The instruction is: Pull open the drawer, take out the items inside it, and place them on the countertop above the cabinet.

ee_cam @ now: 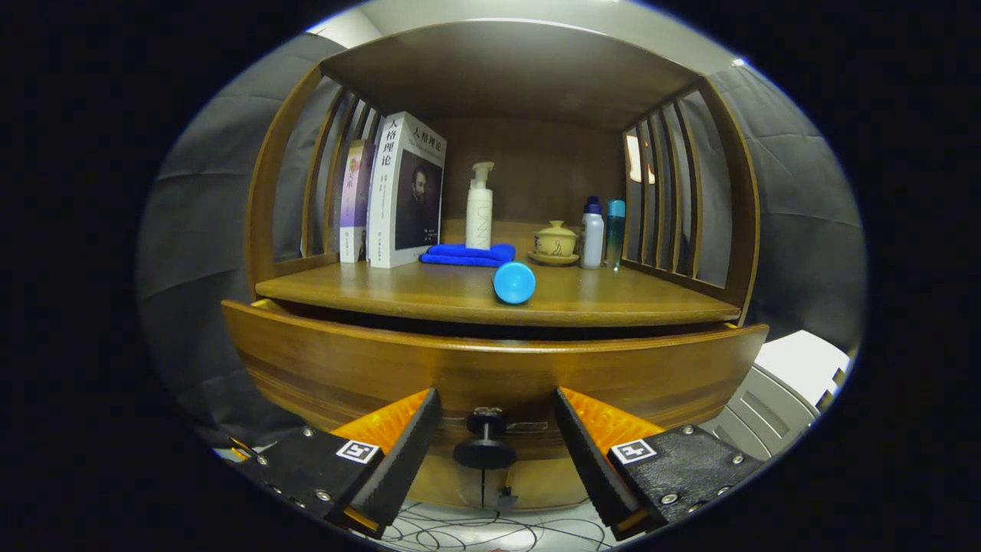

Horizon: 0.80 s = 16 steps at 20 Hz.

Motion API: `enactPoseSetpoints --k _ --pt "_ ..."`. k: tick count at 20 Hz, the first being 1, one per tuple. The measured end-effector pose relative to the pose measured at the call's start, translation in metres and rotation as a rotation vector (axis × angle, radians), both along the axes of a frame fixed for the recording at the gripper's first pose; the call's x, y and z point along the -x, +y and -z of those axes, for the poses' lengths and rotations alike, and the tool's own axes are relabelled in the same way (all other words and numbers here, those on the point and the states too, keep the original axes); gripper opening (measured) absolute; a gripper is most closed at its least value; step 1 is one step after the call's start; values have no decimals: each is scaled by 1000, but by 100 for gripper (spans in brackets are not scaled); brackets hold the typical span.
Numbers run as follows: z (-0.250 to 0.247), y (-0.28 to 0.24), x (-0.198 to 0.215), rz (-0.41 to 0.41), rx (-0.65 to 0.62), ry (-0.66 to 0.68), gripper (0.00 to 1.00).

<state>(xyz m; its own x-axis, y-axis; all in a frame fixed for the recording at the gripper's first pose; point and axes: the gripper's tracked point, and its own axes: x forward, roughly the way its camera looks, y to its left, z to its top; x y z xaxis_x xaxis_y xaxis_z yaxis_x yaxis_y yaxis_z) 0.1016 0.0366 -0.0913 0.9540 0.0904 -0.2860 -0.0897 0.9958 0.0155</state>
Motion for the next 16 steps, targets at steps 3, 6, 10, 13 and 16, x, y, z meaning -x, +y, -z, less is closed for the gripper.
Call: enactPoseSetpoints --k 3,6,10,13,16 --pt "5 -3 -5 1 -21 5 94" --pt "6 -3 -9 -1 -1 2 94" --pt "7 -2 -21 -6 -15 1 94" --pt "8 -1 -30 -13 -23 0 94" --pt "8 -2 -33 -5 -30 -13 94"
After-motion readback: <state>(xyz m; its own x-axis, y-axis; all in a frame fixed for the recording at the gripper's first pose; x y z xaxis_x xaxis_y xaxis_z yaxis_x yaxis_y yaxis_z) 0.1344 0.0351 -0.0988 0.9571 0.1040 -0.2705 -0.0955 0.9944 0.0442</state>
